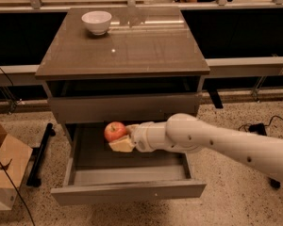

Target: Pick apple from middle drawer and place on counter

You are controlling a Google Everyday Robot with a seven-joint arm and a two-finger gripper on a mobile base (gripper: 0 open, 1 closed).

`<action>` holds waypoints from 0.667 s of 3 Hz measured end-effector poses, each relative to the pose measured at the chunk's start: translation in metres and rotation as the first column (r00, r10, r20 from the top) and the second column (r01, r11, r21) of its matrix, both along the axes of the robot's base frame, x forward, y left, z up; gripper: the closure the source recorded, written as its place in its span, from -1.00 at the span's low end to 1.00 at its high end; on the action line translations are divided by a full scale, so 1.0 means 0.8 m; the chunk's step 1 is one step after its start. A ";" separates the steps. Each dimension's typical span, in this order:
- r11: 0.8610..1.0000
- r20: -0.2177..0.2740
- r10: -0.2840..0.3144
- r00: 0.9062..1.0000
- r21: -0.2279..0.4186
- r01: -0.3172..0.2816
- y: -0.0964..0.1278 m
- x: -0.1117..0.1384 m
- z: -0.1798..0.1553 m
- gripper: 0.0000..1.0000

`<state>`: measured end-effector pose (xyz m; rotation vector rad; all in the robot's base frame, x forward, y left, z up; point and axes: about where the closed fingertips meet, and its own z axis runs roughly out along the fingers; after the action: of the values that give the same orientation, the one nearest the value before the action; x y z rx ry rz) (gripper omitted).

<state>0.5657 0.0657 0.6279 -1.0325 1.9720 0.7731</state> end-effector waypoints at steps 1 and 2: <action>1.000 0.038 -0.001 0.999 -0.012 0.001 -0.052 0.018 0.095 1.00; 0.999 0.081 0.005 0.997 -0.045 -0.001 -0.088 0.043 0.185 1.00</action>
Offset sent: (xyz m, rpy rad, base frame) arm 0.0778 -0.1166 0.2615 -0.1069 -0.1602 -0.0177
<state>0.6002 -0.0044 0.7758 -1.0766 1.9265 0.6802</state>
